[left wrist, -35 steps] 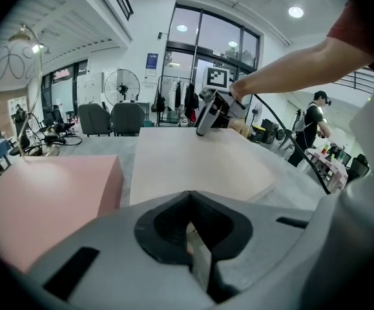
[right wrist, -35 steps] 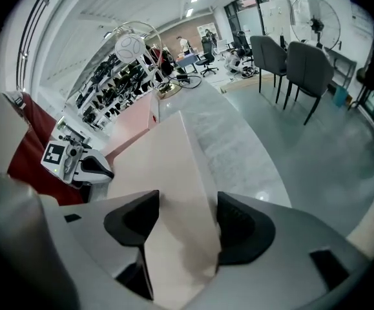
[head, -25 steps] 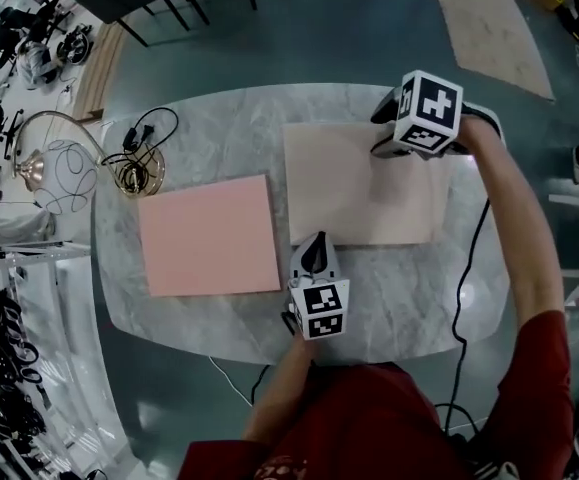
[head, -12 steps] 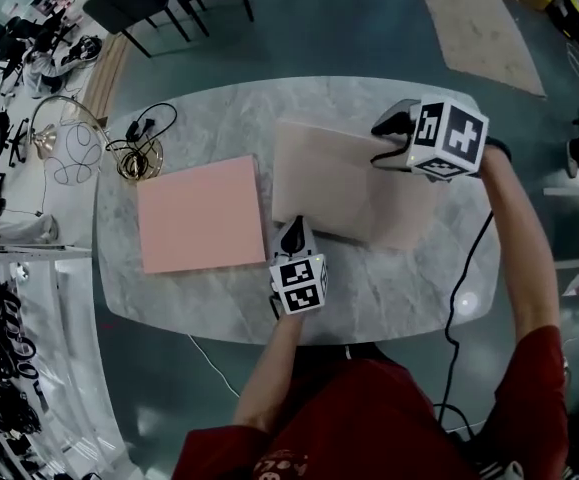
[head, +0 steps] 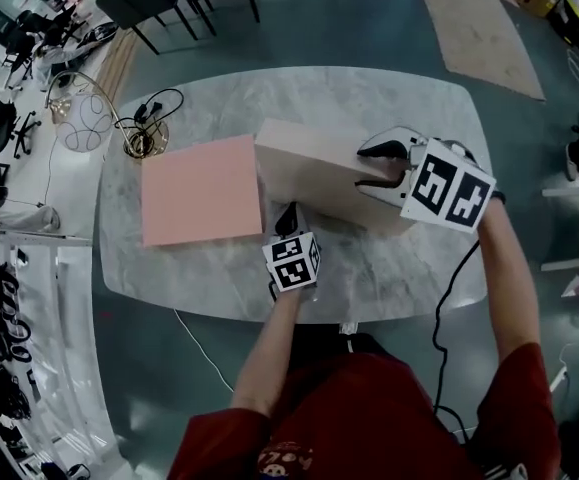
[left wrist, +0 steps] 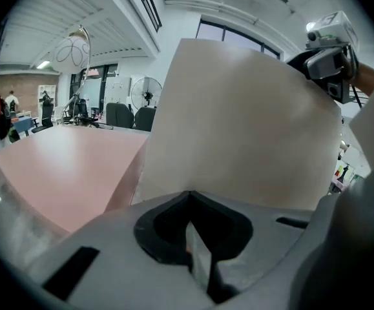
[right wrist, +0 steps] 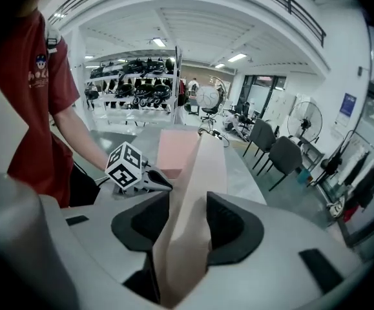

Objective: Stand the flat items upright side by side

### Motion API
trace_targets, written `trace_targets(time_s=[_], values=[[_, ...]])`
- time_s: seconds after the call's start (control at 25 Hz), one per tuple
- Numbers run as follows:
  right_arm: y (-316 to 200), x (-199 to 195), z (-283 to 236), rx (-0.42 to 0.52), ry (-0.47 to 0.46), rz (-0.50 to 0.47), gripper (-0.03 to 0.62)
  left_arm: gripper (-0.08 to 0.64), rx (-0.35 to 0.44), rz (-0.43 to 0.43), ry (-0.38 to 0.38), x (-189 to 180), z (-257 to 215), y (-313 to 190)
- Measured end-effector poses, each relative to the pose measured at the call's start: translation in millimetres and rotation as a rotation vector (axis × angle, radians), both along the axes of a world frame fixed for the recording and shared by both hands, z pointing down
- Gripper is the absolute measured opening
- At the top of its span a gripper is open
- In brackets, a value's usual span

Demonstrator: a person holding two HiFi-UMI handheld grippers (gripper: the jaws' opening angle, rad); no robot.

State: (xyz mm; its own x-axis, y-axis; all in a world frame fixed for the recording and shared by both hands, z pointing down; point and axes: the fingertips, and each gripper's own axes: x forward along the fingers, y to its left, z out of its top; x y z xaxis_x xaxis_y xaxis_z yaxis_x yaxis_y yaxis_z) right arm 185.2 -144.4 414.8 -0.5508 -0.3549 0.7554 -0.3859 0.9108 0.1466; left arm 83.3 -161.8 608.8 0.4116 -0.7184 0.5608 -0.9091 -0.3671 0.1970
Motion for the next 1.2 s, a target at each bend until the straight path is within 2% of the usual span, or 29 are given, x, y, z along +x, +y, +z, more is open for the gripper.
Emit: trace_targets(time_s=[0.16, 0.4, 0.52, 0.64, 0.68, 0.8, 1.0, 1.2], values=[[28, -26, 1, 0.049, 0.023, -0.005, 0.178, 0.006, 0.071, -0.008, 0.004, -13, -16, 13], [48, -37, 4, 0.088, 0.034, -0.002, 0.178, 0.005, 0.138, -0.046, 0.03, -25, -51, 33], [51, -38, 1, 0.124, 0.009, 0.024, 0.182, 0.005, 0.18, -0.058, 0.035, -32, -73, 46], [51, -38, -6, 0.154, -0.061, 0.093, 0.2, 0.006, 0.215, -0.064, 0.038, -39, -91, 64], [50, -38, -7, 0.154, -0.083, 0.121, 0.214, 0.006, 0.226, -0.066, 0.038, -42, -97, 70], [47, -38, -7, 0.128, -0.124, 0.187, 0.316, 0.005, 0.257, -0.074, 0.036, -54, -114, 90], [45, -38, -5, 0.117, -0.118, 0.237, 0.333, 0.005, 0.292, -0.095, 0.029, -74, -134, 123], [40, -40, 7, 0.069, -0.031, 0.249, 0.345, 0.005, 0.306, -0.119, 0.014, -97, -145, 145]])
